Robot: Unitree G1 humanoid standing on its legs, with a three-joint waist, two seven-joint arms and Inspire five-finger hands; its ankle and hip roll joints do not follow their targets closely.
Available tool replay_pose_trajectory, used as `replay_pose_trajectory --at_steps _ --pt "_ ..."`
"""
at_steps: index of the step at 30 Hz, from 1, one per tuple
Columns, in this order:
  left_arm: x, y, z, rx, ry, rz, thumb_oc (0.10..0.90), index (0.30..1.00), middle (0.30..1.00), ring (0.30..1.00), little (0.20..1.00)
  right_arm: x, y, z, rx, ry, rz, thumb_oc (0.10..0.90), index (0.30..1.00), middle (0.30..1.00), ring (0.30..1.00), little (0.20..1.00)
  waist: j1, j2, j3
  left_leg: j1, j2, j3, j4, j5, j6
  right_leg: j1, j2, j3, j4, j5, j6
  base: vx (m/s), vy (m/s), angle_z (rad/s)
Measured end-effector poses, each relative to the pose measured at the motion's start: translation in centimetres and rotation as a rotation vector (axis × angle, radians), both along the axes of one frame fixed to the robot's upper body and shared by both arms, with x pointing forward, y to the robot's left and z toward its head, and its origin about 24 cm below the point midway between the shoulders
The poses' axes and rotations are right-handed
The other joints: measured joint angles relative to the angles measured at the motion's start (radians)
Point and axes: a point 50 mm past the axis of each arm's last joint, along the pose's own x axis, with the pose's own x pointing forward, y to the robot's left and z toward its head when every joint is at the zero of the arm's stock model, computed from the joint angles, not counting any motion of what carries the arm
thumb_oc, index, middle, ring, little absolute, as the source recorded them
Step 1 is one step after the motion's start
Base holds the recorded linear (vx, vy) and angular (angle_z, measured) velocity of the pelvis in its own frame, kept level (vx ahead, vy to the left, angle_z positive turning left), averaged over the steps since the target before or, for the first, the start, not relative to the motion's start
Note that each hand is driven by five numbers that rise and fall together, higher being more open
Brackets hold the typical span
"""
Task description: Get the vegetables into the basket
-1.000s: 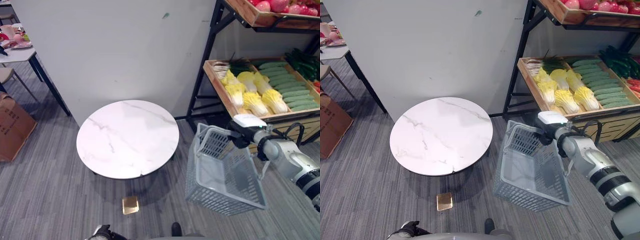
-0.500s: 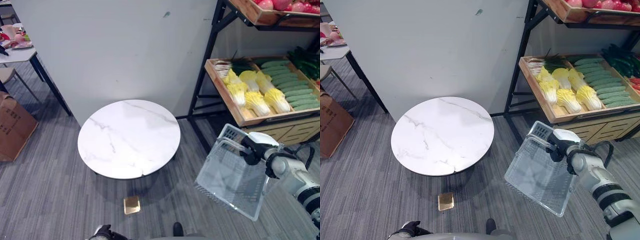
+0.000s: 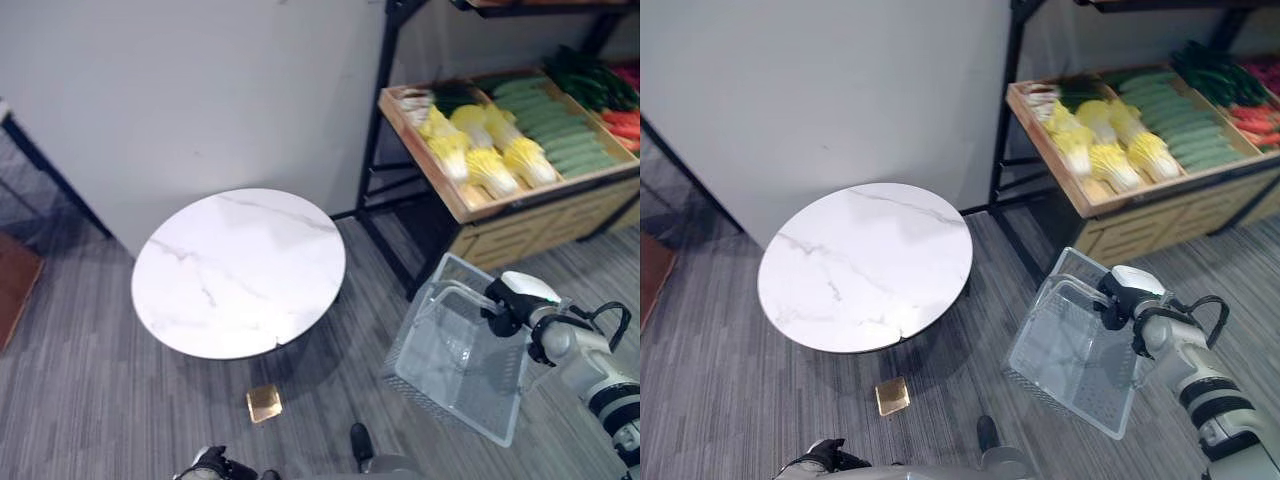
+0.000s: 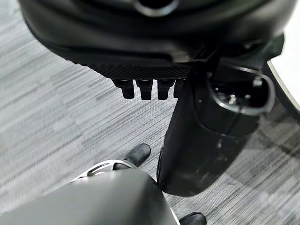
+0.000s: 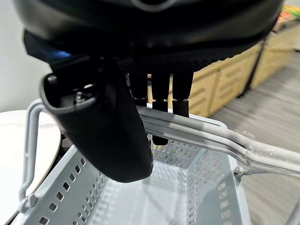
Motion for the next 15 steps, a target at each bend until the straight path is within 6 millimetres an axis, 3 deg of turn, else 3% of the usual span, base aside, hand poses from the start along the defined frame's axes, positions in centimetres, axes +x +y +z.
replay_pose_trajectory --at_steps 5,9,10,13,14,15 --pt "1.2 0.3 0.4 0.017 -0.024 -0.03 0.9 1.0 1.0 1.0 1.0 -1.2 0.2 -1.6 0.041 0.023 -0.038 0.4 0.3 0.3 0.3 0.3 -0.044 -0.03 0.031 0.009 -0.036 0.081 0.0 -0.016 0.015 -0.033 -0.012 0.068 -0.002 0.007 0.019 -0.03 0.103 -0.45" --pt "2.3 0.8 0.8 0.046 -0.041 -0.08 0.9 1.0 1.0 1.0 1.0 -1.4 1.0 -2.4 0.075 0.028 -0.048 0.4 0.3 0.3 0.3 0.3 -0.065 -0.06 0.055 0.011 -0.051 0.161 0.004 -0.025 0.023 -0.077 -0.03 0.047 -0.002 0.0 0.025 -0.08 0.011 -0.58" --pt "2.7 0.9 0.9 0.049 -0.05 -0.084 0.9 1.0 1.0 1.0 1.0 -1.3 1.2 -2.6 0.084 0.026 -0.048 0.4 0.3 0.3 0.3 0.3 -0.053 -0.056 0.065 0.016 -0.035 0.199 0.004 -0.025 0.025 -0.092 -0.044 -0.032 -0.002 -0.043 0.028 -0.02 -0.043 -0.87" --pt "4.1 1.4 1.5 0.064 -0.1 -0.097 0.9 1.0 1.0 1.0 1.0 -1.3 1.7 -3.0 0.103 0.026 -0.05 0.4 0.3 0.3 0.3 0.3 0.007 -0.016 0.091 0.01 0.041 0.294 0.019 -0.031 0.017 -0.144 -0.125 -0.481 0.12 -0.066 0.026 -0.02 0.017 -0.93" --pt "3.8 1.9 1.6 0.076 -0.094 -0.087 0.9 1.0 1.0 1.0 1.0 -1.3 2.0 -3.2 0.112 0.026 -0.045 0.4 0.3 0.3 0.3 0.3 0.018 -0.022 0.091 0.026 0.04 0.319 0.032 -0.044 -0.005 -0.13 -0.155 -0.528 0.166 -0.018 0.002 0.01 0.082 -1.42" --pt "2.6 3.1 1.5 0.095 -0.068 -0.061 0.9 1.0 1.0 1.0 1.0 -1.0 2.9 -3.4 0.136 0.019 -0.034 0.4 0.3 0.3 0.3 0.3 0.06 -0.043 0.094 0.06 0.047 0.372 0.058 -0.058 -0.024 -0.132 -0.158 -0.645 0.2 0.046 -0.053 0.01 0.012 -1.51"
